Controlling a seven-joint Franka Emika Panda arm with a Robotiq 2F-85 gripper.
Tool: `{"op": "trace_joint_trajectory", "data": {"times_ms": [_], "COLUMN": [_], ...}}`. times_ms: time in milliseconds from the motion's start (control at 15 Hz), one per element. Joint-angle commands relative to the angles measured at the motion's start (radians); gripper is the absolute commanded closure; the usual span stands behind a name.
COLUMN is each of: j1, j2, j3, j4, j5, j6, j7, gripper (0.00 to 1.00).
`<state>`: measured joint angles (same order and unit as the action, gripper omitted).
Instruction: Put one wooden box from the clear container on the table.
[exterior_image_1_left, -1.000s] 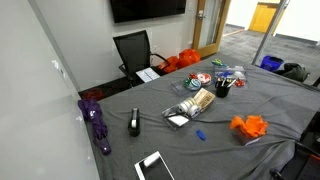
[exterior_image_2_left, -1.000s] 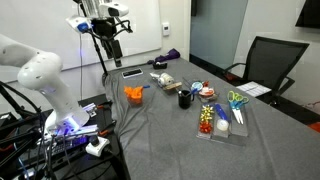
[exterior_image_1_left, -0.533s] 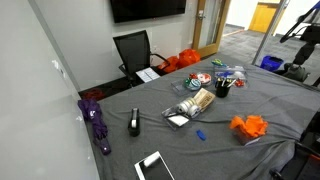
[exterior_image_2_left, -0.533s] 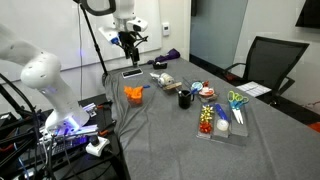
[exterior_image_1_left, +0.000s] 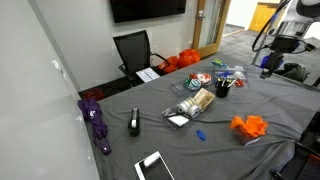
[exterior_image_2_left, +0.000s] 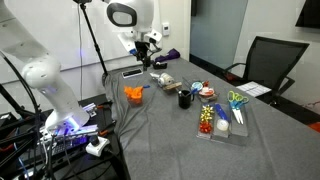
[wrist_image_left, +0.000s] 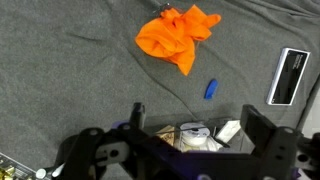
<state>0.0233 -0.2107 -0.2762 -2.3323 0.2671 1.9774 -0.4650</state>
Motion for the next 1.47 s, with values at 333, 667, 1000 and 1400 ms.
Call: {"op": "trace_joint_trajectory", "data": {"times_ms": [333, 667, 1000, 1400], "j1": [-0.054, -0.055, -0.058, -0.086], "j2": [0.150, 0.186, 0.298, 0.469], "j3": [0.061, 0.070, 0.120, 0.185], "j4": [0.128, 0.145, 0.184, 0.283], "j5": [0.104, 0.121, 0.265, 0.316], "j6": [-0.003, 0.018, 0.101, 0.179], "j7": [-0.035, -0.037, -0.020, -0.022], "gripper": [0.00, 0.00, 0.00, 0.00]}}
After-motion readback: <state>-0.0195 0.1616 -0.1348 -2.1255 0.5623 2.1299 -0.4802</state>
